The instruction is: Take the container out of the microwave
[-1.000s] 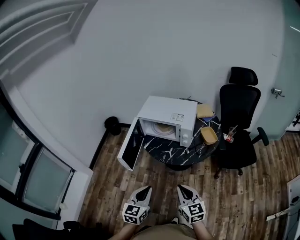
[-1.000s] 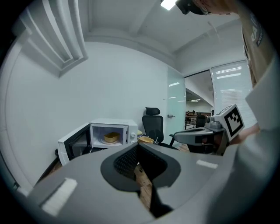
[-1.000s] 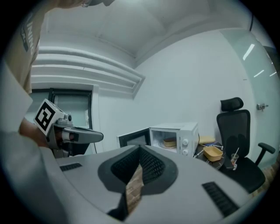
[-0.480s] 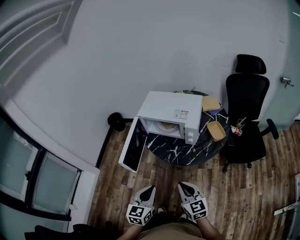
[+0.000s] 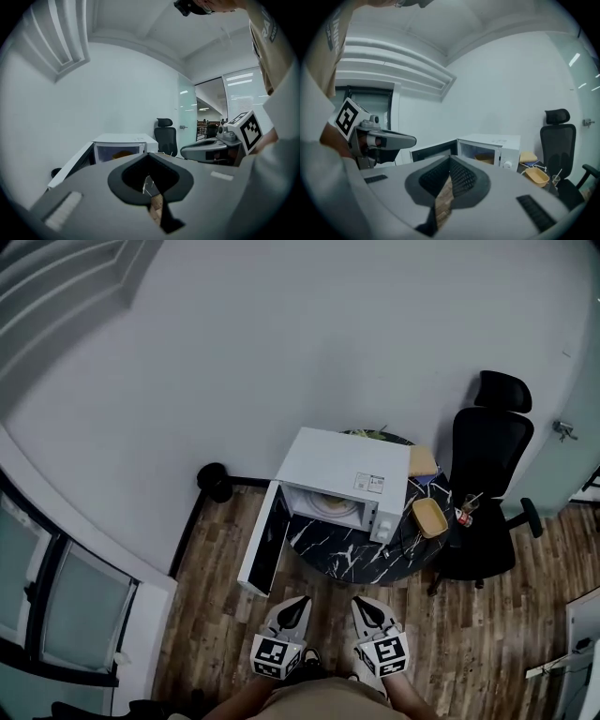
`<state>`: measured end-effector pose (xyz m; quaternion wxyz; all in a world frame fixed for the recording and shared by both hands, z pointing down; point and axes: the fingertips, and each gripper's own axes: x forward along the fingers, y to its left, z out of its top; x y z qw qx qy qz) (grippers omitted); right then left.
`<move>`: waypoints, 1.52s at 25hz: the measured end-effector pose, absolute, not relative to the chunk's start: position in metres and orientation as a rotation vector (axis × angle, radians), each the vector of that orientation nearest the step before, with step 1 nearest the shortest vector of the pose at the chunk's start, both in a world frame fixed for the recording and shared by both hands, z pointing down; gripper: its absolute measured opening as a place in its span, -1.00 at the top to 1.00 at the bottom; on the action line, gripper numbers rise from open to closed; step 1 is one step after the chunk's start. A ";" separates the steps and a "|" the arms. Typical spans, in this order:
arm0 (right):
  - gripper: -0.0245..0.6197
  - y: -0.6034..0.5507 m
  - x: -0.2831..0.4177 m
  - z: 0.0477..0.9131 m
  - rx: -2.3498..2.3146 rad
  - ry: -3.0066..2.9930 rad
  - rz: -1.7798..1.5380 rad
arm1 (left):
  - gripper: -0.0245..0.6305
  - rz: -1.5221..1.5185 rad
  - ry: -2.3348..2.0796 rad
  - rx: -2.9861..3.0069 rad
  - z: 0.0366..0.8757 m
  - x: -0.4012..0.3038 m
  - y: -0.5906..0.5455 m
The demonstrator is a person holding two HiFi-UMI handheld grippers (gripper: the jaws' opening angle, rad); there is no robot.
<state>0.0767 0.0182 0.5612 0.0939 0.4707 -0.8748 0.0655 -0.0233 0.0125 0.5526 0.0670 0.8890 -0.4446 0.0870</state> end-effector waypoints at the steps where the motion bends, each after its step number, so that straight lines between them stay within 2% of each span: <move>1: 0.90 0.013 0.073 0.559 1.401 -2.582 0.187 | 0.90 0.255 -1.337 2.687 0.550 -0.027 0.006; 18: 0.90 -0.047 0.043 0.570 1.559 -2.414 0.235 | 0.90 0.324 -1.099 2.777 0.577 -0.041 -0.066; 38: 0.90 -0.172 0.059 0.560 1.409 -2.585 0.158 | 0.90 0.380 -1.270 2.632 0.583 -0.021 -0.163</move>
